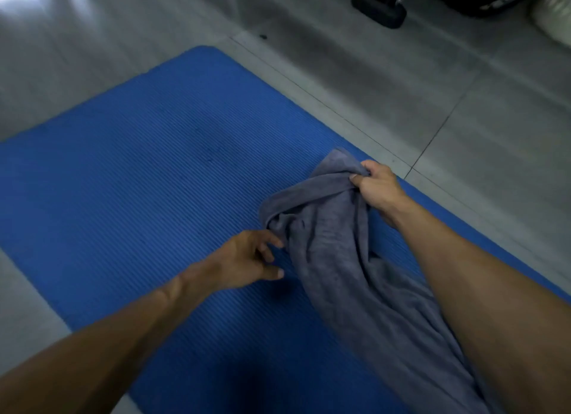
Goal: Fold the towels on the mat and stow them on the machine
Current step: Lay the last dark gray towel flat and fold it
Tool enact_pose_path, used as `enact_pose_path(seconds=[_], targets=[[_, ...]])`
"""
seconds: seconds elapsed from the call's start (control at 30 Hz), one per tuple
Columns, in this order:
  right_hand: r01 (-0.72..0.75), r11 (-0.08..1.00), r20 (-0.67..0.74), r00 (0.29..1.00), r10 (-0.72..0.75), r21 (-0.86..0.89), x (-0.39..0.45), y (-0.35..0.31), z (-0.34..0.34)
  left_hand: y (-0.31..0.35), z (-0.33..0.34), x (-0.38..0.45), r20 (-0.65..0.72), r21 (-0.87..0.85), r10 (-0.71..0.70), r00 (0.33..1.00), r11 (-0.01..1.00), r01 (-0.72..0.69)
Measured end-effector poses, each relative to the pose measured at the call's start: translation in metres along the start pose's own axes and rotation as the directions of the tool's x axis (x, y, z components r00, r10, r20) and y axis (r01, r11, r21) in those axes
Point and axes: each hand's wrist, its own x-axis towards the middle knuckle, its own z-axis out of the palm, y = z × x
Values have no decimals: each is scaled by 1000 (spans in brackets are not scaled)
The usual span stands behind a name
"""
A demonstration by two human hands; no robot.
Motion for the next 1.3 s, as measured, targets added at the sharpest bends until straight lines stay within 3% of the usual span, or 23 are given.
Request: enact_pose_path(seconds=[0.1, 0.17, 0.23, 0.3, 0.43, 0.53, 0.63, 0.73, 0.8, 0.87, 0.93, 1.0, 1.07, 1.17, 1.23, 1.3], targets=[[-73, 995, 80, 994, 67, 68, 1, -1, 2, 6, 22, 4, -263, -114, 85, 961, 986, -119], [-86, 993, 63, 995, 81, 80, 1, 1, 1, 12, 24, 10, -394, -344, 24, 919, 923, -172], [-100, 986, 66, 994, 92, 131, -1, 2, -5, 23, 18, 15, -380, -594, -88, 921, 787, -170], [-112, 972, 95, 991, 94, 208, -6, 3, -13, 32, 16, 20, -332, -643, -116, 936, 754, -135], [-97, 948, 111, 992, 65, 304, -19, -2, -25, 50, 18, 17, -370, -469, 28, 929, 857, -212], [-34, 947, 50, 999, 20, 319, -21, -5, -23, 45, 9, -2, -546, -374, 60, 836, 875, -307], [61, 964, 30, 997, -71, 260, -17, -18, -9, 33, -17, -33, -628, -321, 57, 776, 889, -325], [163, 960, 13, 985, -170, 230, -9, -42, 14, 7, -47, -62, -694, 74, 96, 714, 995, -61], [200, 958, -2, 979, -204, 206, 4, -59, 26, -6, -63, -74, -726, 251, 79, 683, 955, 156], [234, 968, -50, 972, -230, 96, 23, -70, 40, -19, -71, -76, -667, 255, 6, 745, 941, 221], [165, 963, -107, 976, -191, -215, 33, -73, 50, -37, -66, -74, -487, 162, -75, 870, 971, 175], [104, 846, -114, 975, -190, -523, 23, -70, 63, -58, -54, -73, -400, 104, -119, 909, 979, 174], [348, 674, 68, 912, -405, -651, 2, -62, 84, -75, -43, -73, -479, 201, -128, 868, 947, 250], [716, 374, 472, 681, -560, -589, -25, -40, 122, -84, -35, -76, -594, 318, -163, 788, 852, 416], [771, 265, 520, 600, -608, -579, -29, -33, 139, -85, -34, -78, -603, 337, -117, 789, 859, 385], [756, 267, 470, 600, -647, -598, -31, -37, 144, -88, -39, -82, -594, 185, -108, 797, 946, 266]])
